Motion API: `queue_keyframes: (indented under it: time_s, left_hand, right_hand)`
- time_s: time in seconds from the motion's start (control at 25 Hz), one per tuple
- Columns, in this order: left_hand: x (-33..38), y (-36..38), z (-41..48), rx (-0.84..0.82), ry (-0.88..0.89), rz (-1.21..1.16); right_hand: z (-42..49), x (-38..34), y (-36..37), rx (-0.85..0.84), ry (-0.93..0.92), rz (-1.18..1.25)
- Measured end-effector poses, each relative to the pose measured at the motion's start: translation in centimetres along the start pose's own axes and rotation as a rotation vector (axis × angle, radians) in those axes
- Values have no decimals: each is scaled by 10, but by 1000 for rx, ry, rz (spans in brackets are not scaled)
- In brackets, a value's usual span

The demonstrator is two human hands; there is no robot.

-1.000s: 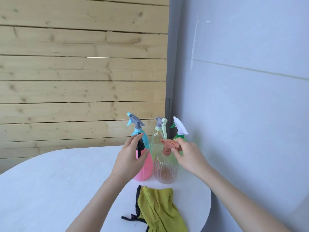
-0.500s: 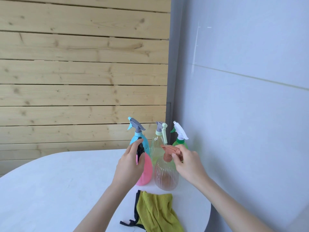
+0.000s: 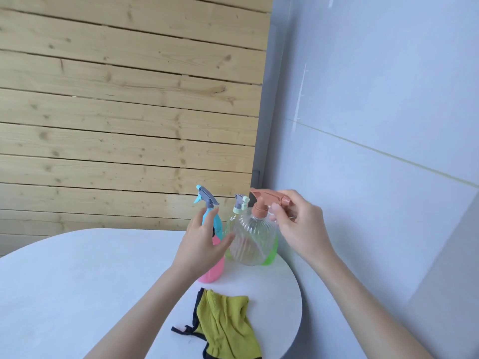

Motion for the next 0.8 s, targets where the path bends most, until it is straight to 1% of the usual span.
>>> queue_keyframes:
  time_s: [0.2,0.36,0.48,0.64,0.72,0.8]
  left_hand:
    - [49,-11,-21,37,118,-66]
    - [69,-32,-36,107,128,-77]
    - [63,-57,-42,200,97,-62]
    - [47,-98,-54,377,47,-19]
    - [35,-119,-62,438,25,19]
    - [21,-142,-72,489,4,65]
  right_hand:
    - [-2,-45,-31,30,-78,129]
    - [-10,-81,-37,18,-123,231]
    - [-16,-109,-29,-1,-167,265]
    - [-18,-142,-5,-64,-189,320]
    - [-16,-156,9,-128,-172,350]
    - [-14,-175,25,-224,-184,317]
Point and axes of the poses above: each hand's wrist, its own z-axis towards the middle knuckle, its own y-axis out of the palm, x = y × z, the point moved 6 cm from there along z, towards the middle knuckle, and after that the axes turned 6 degrees about -z, right-handed, at the moved point
